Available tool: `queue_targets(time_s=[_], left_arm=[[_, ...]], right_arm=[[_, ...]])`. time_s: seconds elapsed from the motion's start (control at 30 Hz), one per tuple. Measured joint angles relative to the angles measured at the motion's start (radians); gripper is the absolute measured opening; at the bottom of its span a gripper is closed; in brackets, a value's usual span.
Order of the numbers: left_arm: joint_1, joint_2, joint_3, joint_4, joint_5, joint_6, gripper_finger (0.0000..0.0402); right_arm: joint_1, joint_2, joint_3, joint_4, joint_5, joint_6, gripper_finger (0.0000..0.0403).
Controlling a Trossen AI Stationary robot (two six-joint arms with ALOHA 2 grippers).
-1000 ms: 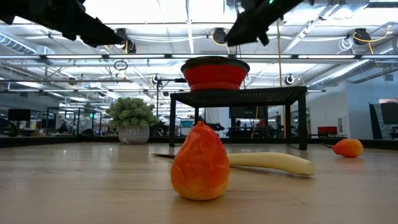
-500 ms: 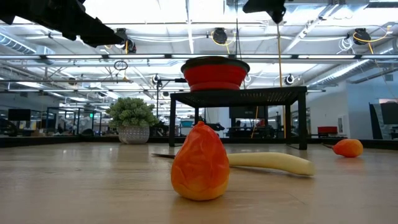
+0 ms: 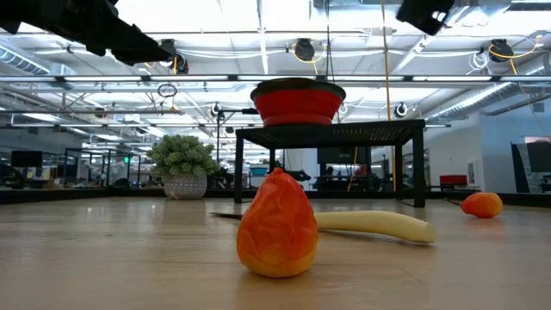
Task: Pick & Place Fruit
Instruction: Put the yellow pear into the red strainer bowl on the shelf
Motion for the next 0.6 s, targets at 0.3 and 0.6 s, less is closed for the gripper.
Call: queue_targets(time_s=[0.3,0.6], left_arm=[[0.000,0.000,0.000,0.000,0.000,0.004,0.0244],[0.000,-0.009,0.000,0.000,0.021,0.000,0.0244]], right_arm=[[0.055,0.086,0.000,-0.100,-0.006,0.090,0.0001],[0.054,0.159,0.000,-0.140,-0.033,0.091,0.0003]])
